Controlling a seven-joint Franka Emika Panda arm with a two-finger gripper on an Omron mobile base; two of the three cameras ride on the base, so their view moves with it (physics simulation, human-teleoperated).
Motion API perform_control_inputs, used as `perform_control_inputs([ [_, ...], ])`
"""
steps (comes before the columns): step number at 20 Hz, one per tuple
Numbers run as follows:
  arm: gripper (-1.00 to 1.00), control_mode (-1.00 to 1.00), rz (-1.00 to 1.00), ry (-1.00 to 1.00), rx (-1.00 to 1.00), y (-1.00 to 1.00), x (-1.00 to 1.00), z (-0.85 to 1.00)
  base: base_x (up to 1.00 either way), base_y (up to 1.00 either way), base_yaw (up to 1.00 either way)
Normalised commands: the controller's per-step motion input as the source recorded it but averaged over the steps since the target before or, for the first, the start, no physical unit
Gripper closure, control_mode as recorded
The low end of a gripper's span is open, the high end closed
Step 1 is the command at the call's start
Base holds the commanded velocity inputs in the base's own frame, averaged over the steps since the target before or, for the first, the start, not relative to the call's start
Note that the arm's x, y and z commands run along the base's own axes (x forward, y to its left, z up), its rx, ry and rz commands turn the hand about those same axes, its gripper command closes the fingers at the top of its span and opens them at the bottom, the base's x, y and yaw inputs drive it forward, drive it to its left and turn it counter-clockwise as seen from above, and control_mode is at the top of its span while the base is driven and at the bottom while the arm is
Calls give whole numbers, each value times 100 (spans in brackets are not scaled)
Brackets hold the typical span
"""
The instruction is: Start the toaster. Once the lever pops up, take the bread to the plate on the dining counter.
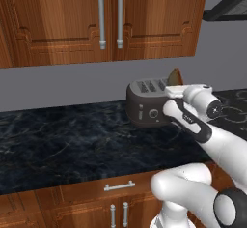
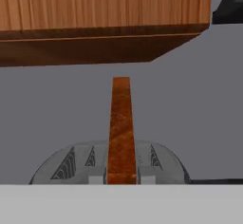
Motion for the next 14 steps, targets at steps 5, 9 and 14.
perform_control_inputs([
  [5,100,-100,0,15,0,-1,-77,49,0,0,0],
  [9,100,-100,0,23,0,0,-75,55,0,0,0],
  [14,100,-100,0,29,0,0,-76,55,0,0,0],
])
